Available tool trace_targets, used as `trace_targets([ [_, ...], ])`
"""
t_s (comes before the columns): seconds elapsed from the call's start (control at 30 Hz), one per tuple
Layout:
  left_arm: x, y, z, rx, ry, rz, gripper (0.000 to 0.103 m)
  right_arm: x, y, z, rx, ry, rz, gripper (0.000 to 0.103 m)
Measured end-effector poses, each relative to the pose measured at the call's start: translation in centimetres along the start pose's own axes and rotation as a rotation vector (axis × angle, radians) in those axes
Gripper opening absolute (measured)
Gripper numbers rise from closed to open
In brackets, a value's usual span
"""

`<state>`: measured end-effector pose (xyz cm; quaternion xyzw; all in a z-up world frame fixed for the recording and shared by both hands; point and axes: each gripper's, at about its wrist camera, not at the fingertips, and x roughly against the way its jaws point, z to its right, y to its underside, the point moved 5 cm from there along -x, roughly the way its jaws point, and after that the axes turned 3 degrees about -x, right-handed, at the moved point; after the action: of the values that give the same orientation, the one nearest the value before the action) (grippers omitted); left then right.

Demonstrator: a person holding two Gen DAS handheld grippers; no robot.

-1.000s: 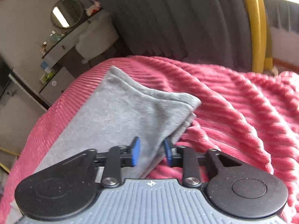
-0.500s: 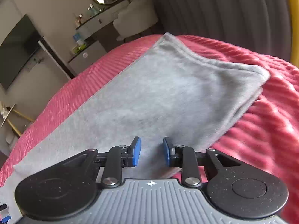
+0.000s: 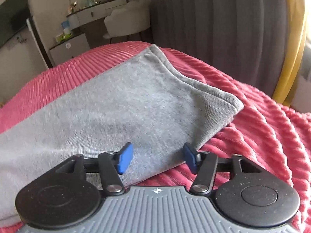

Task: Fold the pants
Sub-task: 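Open both tools and release the folded sweatpants onto the bed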

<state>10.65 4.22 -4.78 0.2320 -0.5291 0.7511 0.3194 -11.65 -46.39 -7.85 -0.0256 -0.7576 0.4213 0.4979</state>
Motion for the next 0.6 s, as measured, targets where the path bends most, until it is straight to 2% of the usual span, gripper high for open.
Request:
trace_targets([
  [0.13, -1.5, 2.1, -0.6, -0.018, -0.070, -0.058, 0.085, -0.8, 0.8, -1.6, 0.080, 0.005, -0.032, 0.097],
  [0.3, -1.0, 2.1, -0.3, -0.053, -0.095, -0.045, 0.086, -1.7, 1.4, -0.9, 0.005, -0.020, -0.055, 0.097],
  [0.6, -1.8, 2.5, 0.0, -0.092, -0.123, -0.072, 0.087, -1.4, 1.8, -0.8, 0.003, -0.036, -0.022, 0.098],
])
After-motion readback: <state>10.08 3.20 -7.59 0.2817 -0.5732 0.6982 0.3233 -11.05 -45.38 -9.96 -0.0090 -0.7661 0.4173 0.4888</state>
